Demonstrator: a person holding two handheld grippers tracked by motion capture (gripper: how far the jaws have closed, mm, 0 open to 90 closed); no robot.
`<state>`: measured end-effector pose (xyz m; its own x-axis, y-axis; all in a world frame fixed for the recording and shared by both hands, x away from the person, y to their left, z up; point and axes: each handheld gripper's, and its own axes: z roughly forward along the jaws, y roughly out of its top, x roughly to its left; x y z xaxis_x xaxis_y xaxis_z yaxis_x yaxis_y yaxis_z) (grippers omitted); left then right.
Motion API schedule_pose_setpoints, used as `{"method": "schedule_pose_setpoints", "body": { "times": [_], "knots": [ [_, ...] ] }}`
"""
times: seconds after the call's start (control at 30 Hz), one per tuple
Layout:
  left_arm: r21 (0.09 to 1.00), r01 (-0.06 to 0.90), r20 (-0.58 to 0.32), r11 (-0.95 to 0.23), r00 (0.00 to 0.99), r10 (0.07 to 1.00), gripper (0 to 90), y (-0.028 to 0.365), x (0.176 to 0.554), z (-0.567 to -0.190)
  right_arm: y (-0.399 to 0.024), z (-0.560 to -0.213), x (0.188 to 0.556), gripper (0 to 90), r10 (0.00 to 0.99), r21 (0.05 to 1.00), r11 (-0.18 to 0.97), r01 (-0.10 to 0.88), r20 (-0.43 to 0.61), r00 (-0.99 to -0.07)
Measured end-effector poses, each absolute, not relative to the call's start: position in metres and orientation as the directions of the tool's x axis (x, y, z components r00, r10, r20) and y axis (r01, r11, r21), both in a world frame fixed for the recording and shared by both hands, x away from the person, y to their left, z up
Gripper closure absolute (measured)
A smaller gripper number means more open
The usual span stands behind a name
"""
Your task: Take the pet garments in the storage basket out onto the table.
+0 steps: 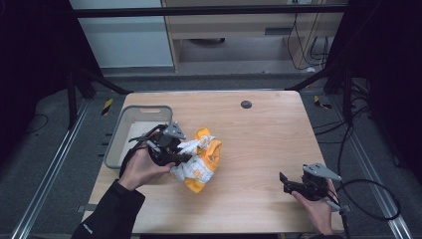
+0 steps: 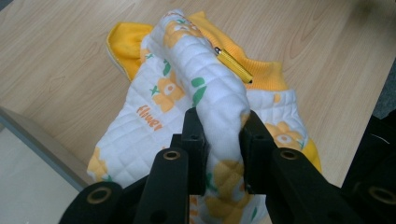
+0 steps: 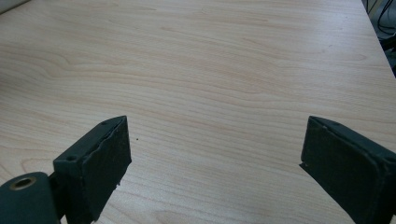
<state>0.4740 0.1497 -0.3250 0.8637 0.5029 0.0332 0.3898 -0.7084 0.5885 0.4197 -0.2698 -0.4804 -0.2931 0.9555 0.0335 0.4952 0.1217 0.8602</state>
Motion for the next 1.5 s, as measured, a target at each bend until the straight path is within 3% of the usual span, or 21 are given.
{"method": "schedule_pose_setpoints", "body": {
  "times": [1.5],
  "knots": [
    [0.544, 0.314, -0.002, -0.778, 0.928, 0.373, 74.3, 0.093, 0.474, -0.372, -0.27, -0.48, 0.42, 8.2, 0.955, 0.859, 0.124, 0.496, 0.032, -0.295]
  ]
}}
